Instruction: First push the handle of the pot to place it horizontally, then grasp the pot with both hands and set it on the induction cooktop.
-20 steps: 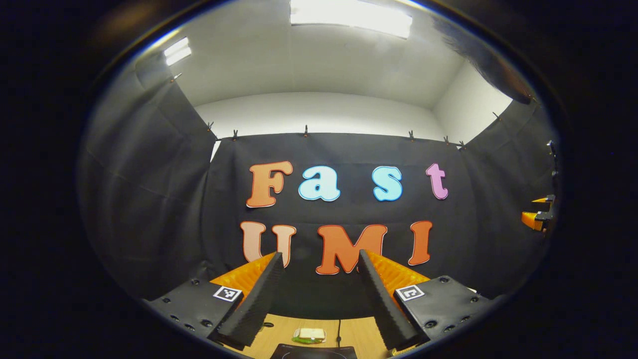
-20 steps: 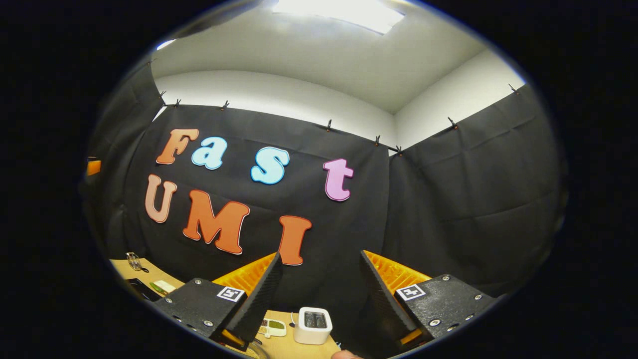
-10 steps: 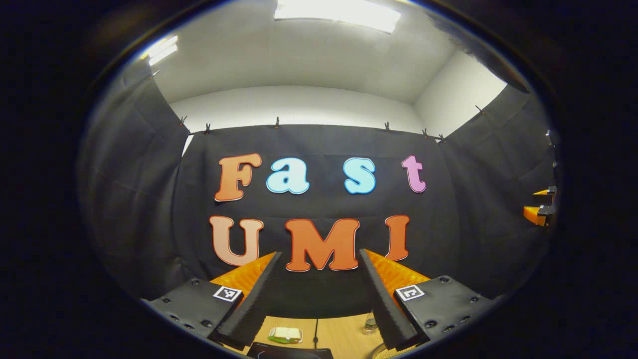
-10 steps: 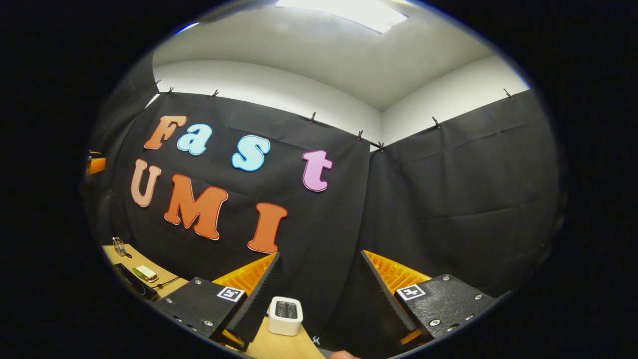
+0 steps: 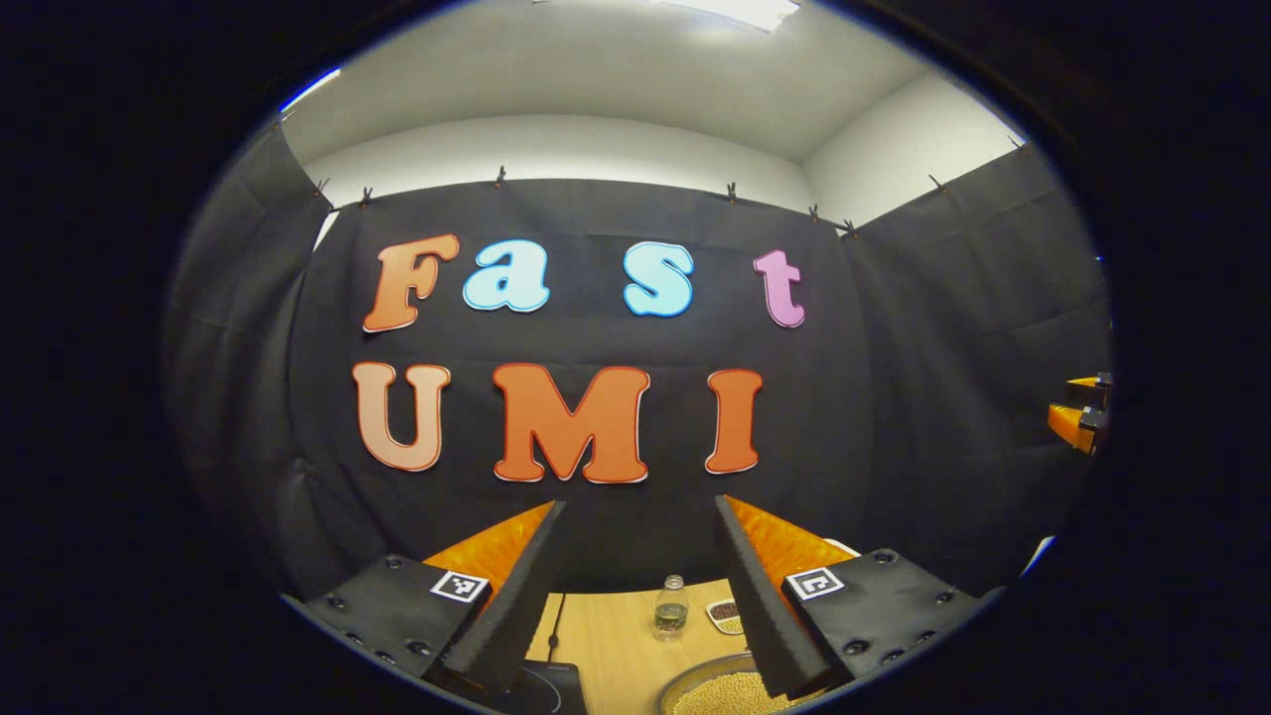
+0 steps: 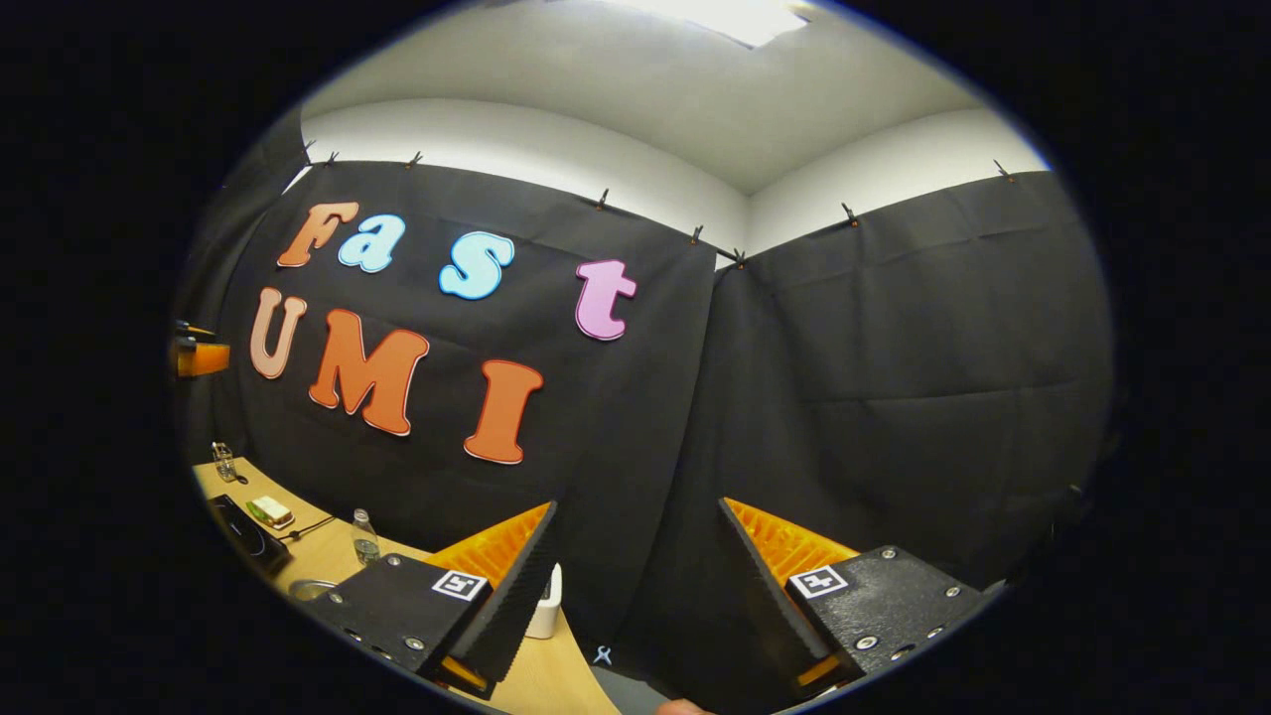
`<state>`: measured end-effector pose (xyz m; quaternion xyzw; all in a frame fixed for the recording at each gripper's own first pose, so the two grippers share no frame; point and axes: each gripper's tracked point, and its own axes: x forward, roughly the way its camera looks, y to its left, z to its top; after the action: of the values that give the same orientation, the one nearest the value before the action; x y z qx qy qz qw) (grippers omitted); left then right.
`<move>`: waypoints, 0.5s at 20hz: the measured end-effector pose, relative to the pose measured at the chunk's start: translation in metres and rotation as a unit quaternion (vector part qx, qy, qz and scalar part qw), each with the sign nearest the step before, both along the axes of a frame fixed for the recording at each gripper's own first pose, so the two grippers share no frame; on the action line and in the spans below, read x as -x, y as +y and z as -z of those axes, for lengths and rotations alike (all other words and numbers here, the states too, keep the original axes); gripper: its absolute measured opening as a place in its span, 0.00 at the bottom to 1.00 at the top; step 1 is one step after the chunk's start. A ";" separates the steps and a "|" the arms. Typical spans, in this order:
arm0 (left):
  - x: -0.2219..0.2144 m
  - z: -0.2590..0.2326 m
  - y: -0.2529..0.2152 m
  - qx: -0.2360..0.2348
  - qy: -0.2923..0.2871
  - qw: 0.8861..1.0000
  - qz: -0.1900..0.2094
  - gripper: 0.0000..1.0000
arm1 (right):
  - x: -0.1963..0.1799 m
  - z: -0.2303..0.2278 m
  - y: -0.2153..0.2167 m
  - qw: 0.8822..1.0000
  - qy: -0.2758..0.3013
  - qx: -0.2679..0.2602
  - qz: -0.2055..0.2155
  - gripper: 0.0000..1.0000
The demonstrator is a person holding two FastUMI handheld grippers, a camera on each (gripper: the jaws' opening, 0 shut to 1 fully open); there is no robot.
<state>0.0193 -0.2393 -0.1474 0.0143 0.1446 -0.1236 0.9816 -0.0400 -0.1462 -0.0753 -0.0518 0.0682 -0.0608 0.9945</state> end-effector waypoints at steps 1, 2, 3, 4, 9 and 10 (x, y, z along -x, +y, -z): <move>0.002 0.010 -0.010 -0.002 0.013 1.000 0.001 0.92 | 0.000 0.004 -0.006 1.000 0.003 0.000 0.000 0.95; 0.006 0.021 -0.018 -0.004 0.028 1.000 0.002 0.82 | 0.001 0.009 -0.012 1.000 0.004 0.000 -0.001 0.95; 0.011 0.035 -0.028 -0.003 0.049 0.999 0.003 0.75 | 0.001 0.014 -0.018 1.000 0.007 0.000 -0.001 0.95; 0.016 0.049 -0.036 -0.005 0.072 0.997 0.002 0.63 | 0.001 0.019 -0.023 1.000 0.009 -0.001 -0.003 0.95; 0.052 0.128 -0.059 -0.005 0.204 0.979 -0.017 0.08 | -0.002 0.042 -0.042 1.000 0.019 -0.019 -0.004 0.95; 0.064 0.143 -0.062 0.000 0.238 0.971 -0.020 0.07 | -0.003 0.045 -0.045 0.999 0.022 -0.023 -0.003 0.95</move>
<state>-0.0445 -0.3008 -0.2901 -0.0188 0.3746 -0.1042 0.9211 -0.0368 -0.1910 -0.1207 -0.0307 0.0915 -0.0551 0.9938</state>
